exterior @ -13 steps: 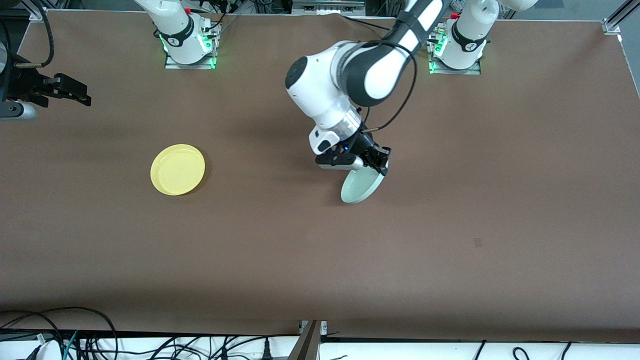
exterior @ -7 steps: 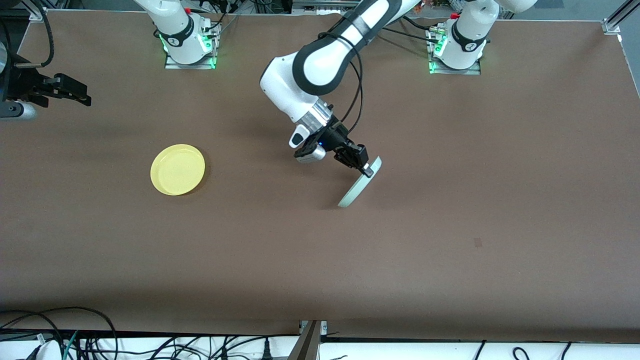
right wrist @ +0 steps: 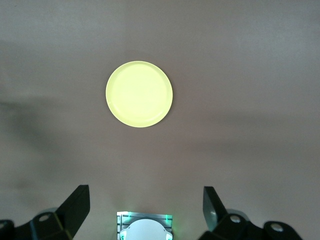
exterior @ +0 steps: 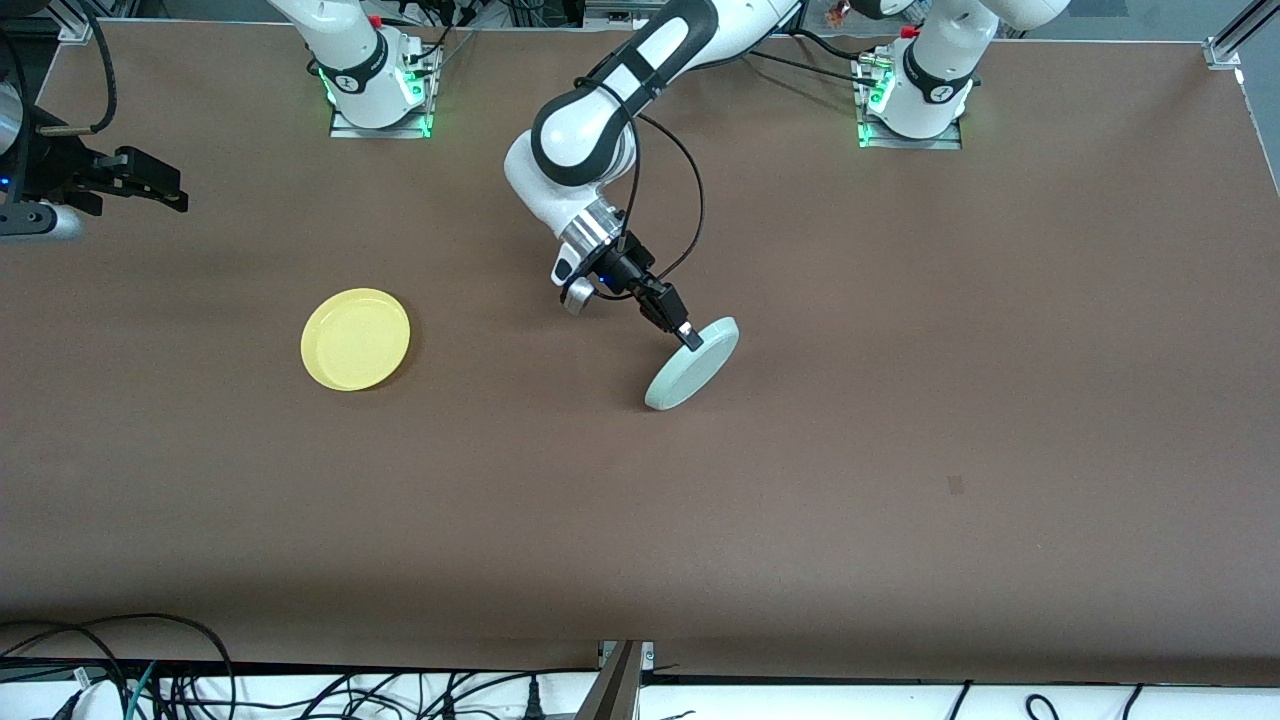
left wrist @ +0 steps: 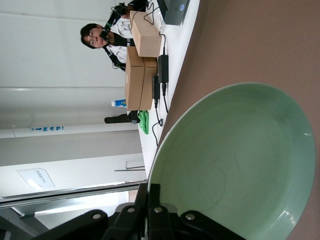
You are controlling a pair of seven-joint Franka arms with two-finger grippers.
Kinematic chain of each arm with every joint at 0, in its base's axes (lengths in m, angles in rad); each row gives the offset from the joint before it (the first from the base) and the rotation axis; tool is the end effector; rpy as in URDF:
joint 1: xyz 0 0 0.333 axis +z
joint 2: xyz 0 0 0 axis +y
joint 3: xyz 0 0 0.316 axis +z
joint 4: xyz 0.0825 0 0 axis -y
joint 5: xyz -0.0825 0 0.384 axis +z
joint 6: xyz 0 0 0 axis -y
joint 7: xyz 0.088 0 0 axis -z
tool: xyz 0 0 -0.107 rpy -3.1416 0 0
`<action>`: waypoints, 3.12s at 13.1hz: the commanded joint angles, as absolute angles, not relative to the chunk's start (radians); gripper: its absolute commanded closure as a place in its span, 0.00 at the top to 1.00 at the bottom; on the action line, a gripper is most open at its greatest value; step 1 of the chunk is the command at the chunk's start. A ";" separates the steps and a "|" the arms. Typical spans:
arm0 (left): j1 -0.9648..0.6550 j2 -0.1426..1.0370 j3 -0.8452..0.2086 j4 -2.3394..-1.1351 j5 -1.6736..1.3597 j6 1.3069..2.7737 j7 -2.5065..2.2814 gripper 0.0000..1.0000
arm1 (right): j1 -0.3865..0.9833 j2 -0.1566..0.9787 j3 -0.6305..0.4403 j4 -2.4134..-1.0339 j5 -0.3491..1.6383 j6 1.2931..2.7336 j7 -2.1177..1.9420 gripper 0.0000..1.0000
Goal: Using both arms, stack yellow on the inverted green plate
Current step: 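Lift the green plate with the left gripper and tilt it over, then lower the flipped green plate upside down onto the table, release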
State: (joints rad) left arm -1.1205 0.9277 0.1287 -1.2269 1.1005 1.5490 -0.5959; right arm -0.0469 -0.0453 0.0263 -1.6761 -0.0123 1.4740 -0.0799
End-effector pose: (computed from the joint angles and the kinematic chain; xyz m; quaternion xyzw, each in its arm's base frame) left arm 0.4517 -0.5619 0.2386 -0.7386 0.3021 -0.2202 0.5610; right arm 0.5264 -0.0120 0.5923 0.9965 0.0294 -0.0786 0.0028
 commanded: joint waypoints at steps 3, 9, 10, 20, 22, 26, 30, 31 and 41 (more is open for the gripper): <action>-1.153 0.978 0.158 -1.180 1.129 1.499 -0.591 0.00 | -0.048 -0.044 0.031 -1.661 -0.020 1.457 -0.080 1.00; -1.215 1.046 0.179 -1.181 1.129 1.450 -0.718 0.10 | -0.048 -0.044 0.031 -1.661 -0.020 1.459 -0.081 1.00; -1.218 1.046 0.178 -1.186 1.127 1.451 -0.718 0.29 | -0.048 -0.044 0.031 -1.661 -0.020 1.459 -0.081 1.00; -1.247 1.065 0.132 -1.180 1.094 1.538 -0.902 1.00 | -0.048 -0.044 0.031 -1.661 -0.021 1.459 -0.083 1.00; -1.244 1.062 0.106 -1.180 1.065 1.603 -0.993 1.00 | -0.048 -0.044 0.029 -1.661 -0.021 1.459 -0.081 1.00; -1.218 1.052 0.107 -1.180 1.022 1.848 -1.136 1.00 | -0.048 -0.044 0.029 -1.661 -0.021 1.459 -0.081 1.00; -1.163 1.055 0.113 -1.196 1.046 2.133 -1.242 1.00 | -0.048 -0.044 0.029 -1.660 -0.021 1.459 -0.083 1.00; -1.143 1.055 0.117 -1.203 1.046 2.181 -1.243 1.00 | -0.048 -0.044 0.029 -1.661 -0.021 1.459 -0.083 1.00; -0.922 0.991 -0.017 -1.215 0.815 2.425 -1.328 1.00 | -0.048 -0.044 0.029 -1.661 -0.021 1.459 -0.083 1.00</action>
State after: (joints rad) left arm -0.9516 1.0320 0.0190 -1.1999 0.8648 2.4141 -1.3160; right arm -0.0470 -0.0452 0.0263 -1.6761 -0.0123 1.4740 -0.0799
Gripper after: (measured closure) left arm 0.000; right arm 0.000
